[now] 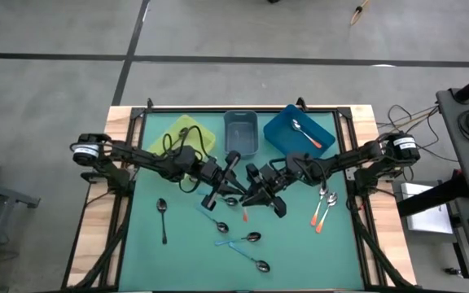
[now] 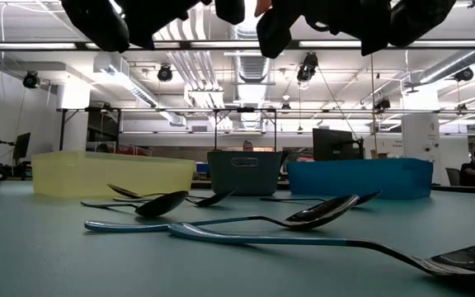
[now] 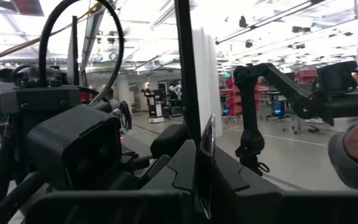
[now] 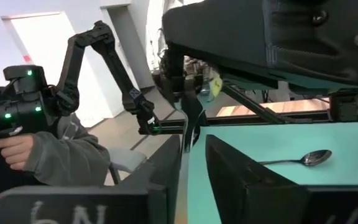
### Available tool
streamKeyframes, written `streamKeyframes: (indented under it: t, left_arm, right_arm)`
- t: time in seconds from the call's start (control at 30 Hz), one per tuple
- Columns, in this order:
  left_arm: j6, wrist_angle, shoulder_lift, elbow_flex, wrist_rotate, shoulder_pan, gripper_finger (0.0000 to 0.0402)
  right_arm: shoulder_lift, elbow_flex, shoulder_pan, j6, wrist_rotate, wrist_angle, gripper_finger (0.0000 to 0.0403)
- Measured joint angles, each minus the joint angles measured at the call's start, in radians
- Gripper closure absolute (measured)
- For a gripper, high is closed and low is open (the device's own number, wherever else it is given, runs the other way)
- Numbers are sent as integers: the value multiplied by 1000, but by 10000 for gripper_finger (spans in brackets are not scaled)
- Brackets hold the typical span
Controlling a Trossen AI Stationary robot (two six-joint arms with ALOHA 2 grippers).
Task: Sort silverware by color (type)
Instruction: Put the orange spoon into the blue bin
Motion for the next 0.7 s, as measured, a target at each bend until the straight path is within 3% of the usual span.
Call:
streamKeyframes:
  t: [0.2, 0.3, 0.4, 0.57, 0.7]
  left_arm:
    - [-4, -5, -58, -78, -123, 10, 400]
    - [-9, -7, -135, -149, -231, 19, 400]
    - [-4, -54, -232, -230, -407, 21, 401]
    - [4, -167, -384, -339, -785, 18, 401]
    - [-29, -186, -445, -396, -970, 19, 401]
  right_arm:
    - [-3, 0, -39, 59, 15, -10, 287]
    - [-7, 0, -68, 84, 30, -37, 272]
    - [-9, 0, -91, 95, 95, -50, 262]
    - [-9, 0, -108, 66, 285, -79, 258]
    - [-1, 28, -94, -38, 480, -130, 263]
